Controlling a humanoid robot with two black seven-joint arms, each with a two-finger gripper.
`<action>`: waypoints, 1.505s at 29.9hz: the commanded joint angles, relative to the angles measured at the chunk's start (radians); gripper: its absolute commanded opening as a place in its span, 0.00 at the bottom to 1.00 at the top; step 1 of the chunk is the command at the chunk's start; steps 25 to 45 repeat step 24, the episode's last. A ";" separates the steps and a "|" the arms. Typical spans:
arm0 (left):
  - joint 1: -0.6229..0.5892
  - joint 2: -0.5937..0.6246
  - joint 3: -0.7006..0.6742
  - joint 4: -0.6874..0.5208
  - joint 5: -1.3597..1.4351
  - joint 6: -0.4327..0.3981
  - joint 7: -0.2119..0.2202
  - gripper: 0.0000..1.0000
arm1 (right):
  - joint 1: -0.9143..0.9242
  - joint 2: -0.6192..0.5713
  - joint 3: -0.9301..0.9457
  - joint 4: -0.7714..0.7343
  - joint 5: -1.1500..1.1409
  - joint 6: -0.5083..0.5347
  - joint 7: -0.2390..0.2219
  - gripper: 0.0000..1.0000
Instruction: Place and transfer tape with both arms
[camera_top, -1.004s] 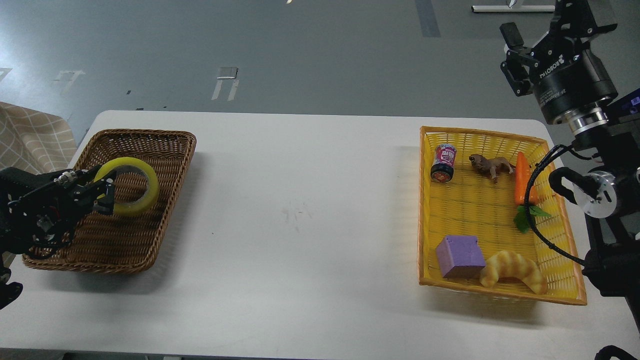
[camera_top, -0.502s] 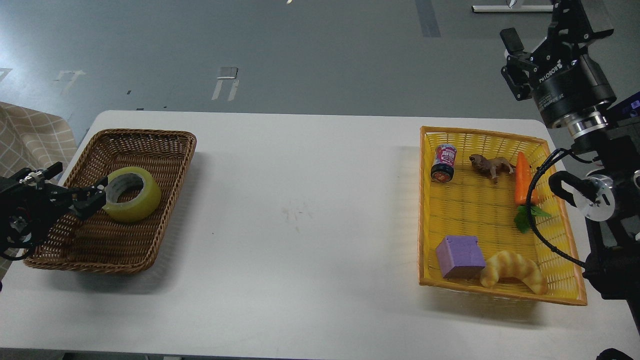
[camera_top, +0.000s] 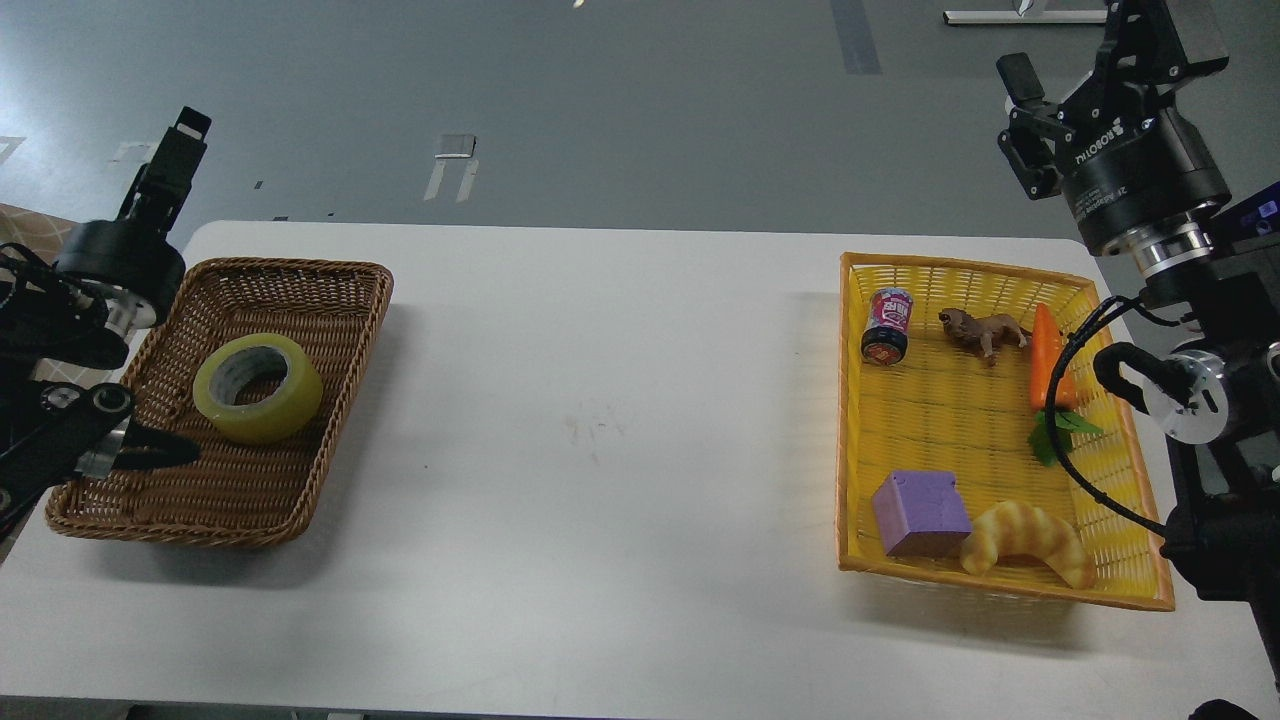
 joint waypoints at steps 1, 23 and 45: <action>0.005 -0.068 -0.032 -0.140 -0.053 -0.048 0.000 0.98 | -0.015 0.017 0.002 0.024 0.001 -0.001 0.002 1.00; 0.057 -0.516 -0.261 -0.244 -0.216 -0.399 0.126 0.98 | -0.028 0.147 -0.001 0.035 0.010 0.005 0.000 1.00; 0.060 -0.514 -0.261 -0.244 -0.216 -0.399 0.126 0.98 | -0.029 0.147 -0.002 0.044 0.010 0.005 0.000 1.00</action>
